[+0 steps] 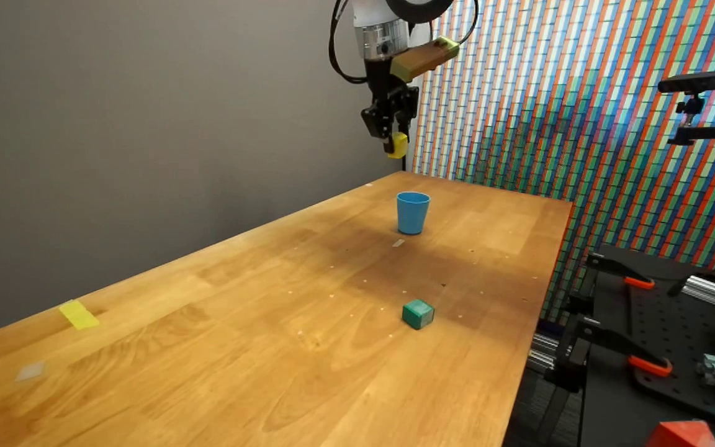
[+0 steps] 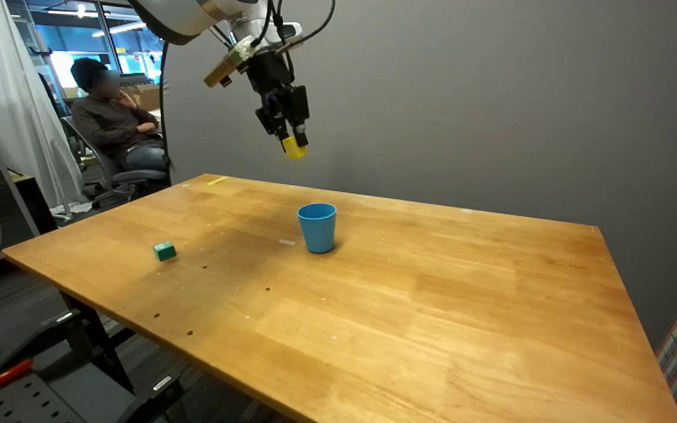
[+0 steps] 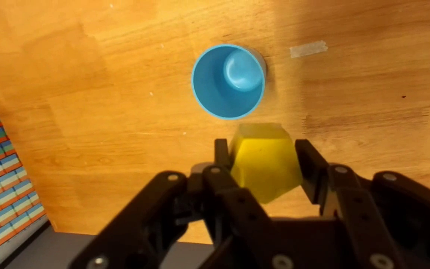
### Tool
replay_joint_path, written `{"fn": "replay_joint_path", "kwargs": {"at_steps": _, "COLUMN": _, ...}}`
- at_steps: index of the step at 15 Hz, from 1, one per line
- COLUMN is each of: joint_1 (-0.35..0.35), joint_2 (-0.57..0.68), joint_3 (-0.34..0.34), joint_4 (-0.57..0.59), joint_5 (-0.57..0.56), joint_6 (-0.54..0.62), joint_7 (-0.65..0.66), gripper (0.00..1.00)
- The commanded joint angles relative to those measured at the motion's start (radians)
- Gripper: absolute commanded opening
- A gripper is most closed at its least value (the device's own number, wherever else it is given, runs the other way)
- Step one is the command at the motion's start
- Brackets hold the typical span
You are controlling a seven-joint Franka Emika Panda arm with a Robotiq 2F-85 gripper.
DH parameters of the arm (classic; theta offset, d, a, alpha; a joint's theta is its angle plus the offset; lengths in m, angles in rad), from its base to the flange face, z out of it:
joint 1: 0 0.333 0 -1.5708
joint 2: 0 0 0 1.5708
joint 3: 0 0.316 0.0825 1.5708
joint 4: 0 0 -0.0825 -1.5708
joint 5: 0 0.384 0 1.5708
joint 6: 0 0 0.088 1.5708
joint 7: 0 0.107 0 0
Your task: Put the yellow block inside the light blue cup
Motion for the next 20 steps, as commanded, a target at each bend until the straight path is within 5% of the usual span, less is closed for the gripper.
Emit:
{"fn": "replay_joint_path", "kwargs": {"at_steps": 1, "joint_1": -0.033, "joint_2": 0.013, "joint_3": 0.008, "joint_4": -0.013, "joint_5": -0.022, "joint_6": 0.025, "joint_7": 0.036, "gripper": 0.22}}
{"fn": "replay_joint_path", "kwargs": {"at_steps": 14, "joint_1": -0.079, "joint_2": 0.105, "joint_3": -0.011, "joint_4": -0.052, "joint_5": 0.0, "joint_6": 0.083, "joint_7": 0.069, "gripper": 0.22}}
{"fn": "replay_joint_path", "kwargs": {"at_steps": 15, "joint_1": -0.078, "joint_2": 0.108, "joint_3": -0.013, "joint_4": -0.053, "joint_5": -0.001, "joint_6": 0.089, "joint_7": 0.069, "gripper": 0.72}}
{"fn": "replay_joint_path", "kwargs": {"at_steps": 20, "joint_1": -0.077, "joint_2": 0.019, "joint_3": -0.004, "joint_4": -0.117, "joint_5": 0.011, "joint_6": 0.167, "joint_7": 0.054, "gripper": 0.99}}
